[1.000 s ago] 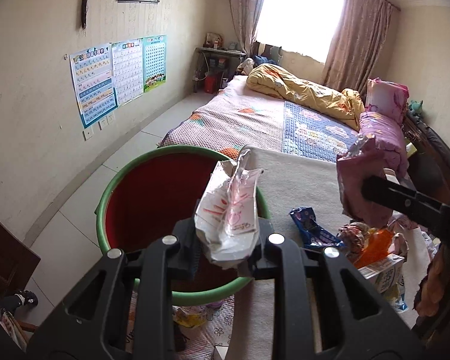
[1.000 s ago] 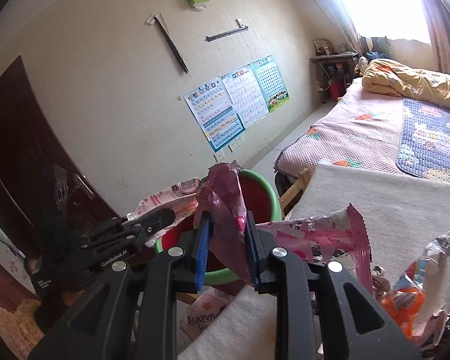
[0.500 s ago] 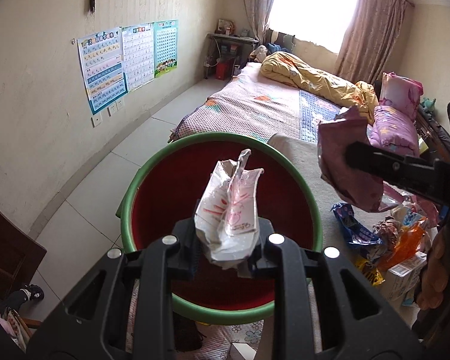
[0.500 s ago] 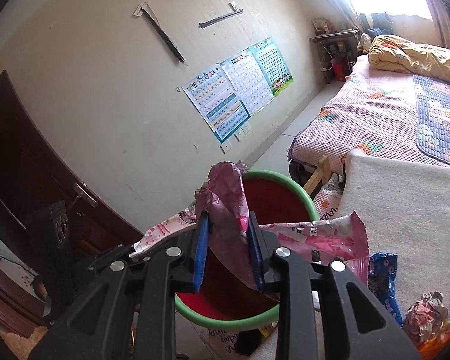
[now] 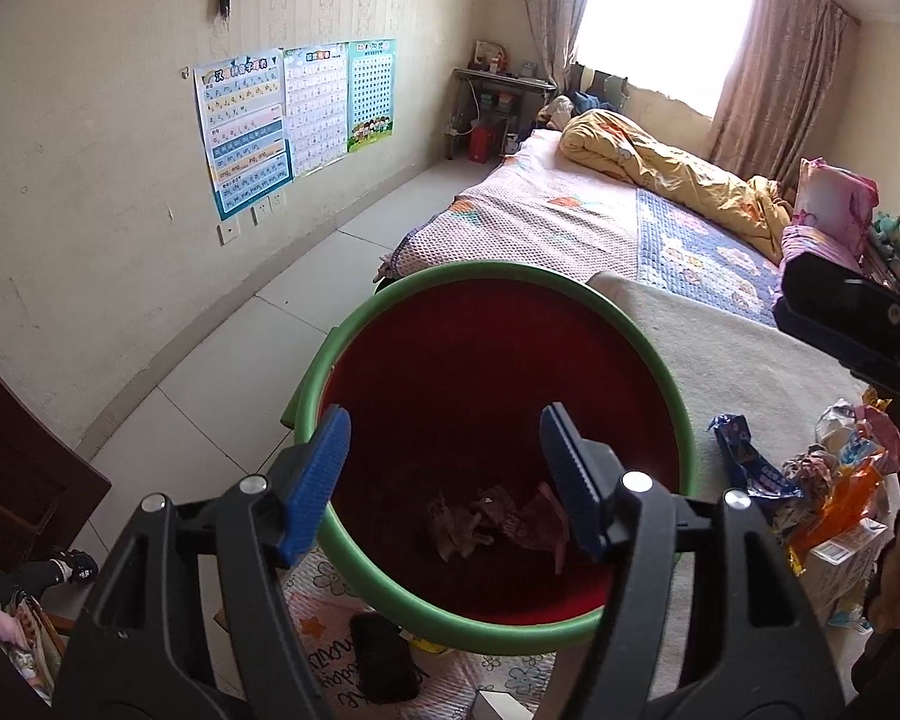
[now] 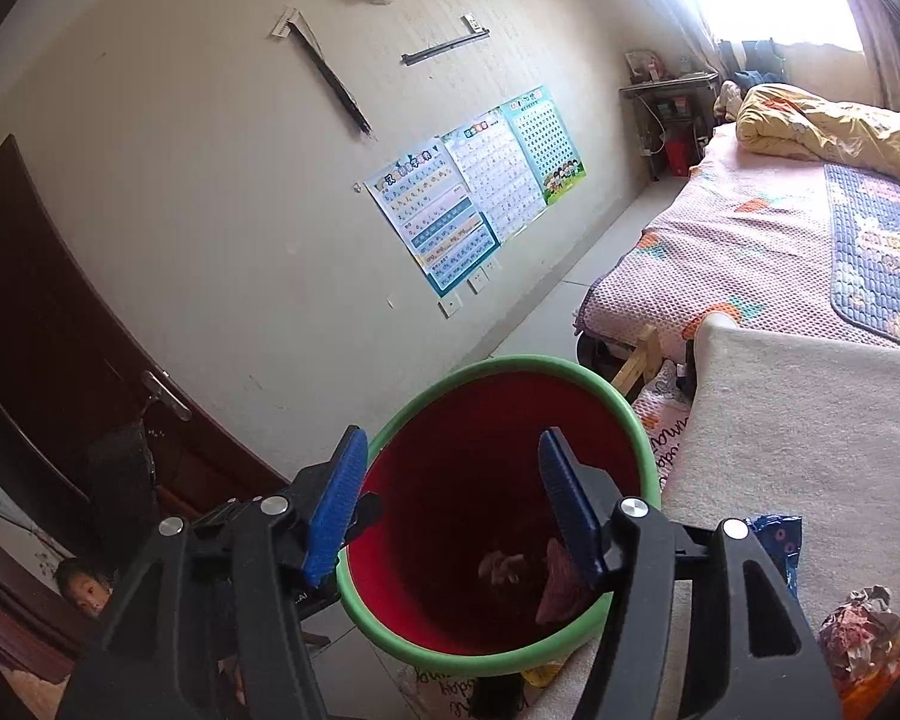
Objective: Collect trash
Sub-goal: 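Carry both wrappers over the red bucket and open both grippers to drop them, then move both tools back toward the trash pile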
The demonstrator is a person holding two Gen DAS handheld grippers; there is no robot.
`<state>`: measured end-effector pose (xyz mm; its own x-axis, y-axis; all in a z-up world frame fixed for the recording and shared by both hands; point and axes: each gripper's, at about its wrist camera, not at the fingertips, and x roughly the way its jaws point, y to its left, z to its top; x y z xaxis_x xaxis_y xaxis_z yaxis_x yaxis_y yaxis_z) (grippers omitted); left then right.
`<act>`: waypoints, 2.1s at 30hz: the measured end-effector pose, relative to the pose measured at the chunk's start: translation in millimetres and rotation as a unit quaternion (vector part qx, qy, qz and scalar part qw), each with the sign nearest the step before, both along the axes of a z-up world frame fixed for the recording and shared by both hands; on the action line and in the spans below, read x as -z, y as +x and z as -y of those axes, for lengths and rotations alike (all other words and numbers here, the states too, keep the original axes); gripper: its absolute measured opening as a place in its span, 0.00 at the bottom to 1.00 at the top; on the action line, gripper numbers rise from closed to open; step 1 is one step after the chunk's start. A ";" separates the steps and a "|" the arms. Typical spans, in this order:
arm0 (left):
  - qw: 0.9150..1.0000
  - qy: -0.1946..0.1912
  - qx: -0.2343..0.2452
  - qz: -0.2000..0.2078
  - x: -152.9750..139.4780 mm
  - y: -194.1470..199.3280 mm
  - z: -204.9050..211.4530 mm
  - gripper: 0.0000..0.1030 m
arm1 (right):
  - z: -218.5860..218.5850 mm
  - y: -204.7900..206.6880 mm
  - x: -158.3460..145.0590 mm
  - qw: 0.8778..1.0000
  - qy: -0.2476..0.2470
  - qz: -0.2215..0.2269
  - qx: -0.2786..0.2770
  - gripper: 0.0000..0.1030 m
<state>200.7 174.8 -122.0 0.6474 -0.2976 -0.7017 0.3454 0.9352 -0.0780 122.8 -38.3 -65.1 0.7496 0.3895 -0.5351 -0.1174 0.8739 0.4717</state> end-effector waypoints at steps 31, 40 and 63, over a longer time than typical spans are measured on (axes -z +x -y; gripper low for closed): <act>0.997 -0.010 0.065 -0.029 10.7 -181.7 186.4 0.65 | 194.7 -217.5 63.0 0.983 -0.108 -0.107 0.108 0.62; 0.999 -0.001 0.037 -0.033 12.1 -195.3 192.0 0.69 | 208.4 -210.0 65.0 0.989 -0.097 -0.102 0.054 0.64; 0.997 0.013 -0.064 -0.046 22.7 -165.3 136.3 0.69 | 108.5 -171.3 95.8 0.938 -0.289 -0.092 -0.170 0.12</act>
<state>35.5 38.6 -144.7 0.6110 -0.1982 -0.7664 0.2153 0.9733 -0.0800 -48.5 -146.8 -160.9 0.5085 0.1946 -0.8388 -0.3990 0.9165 -0.0292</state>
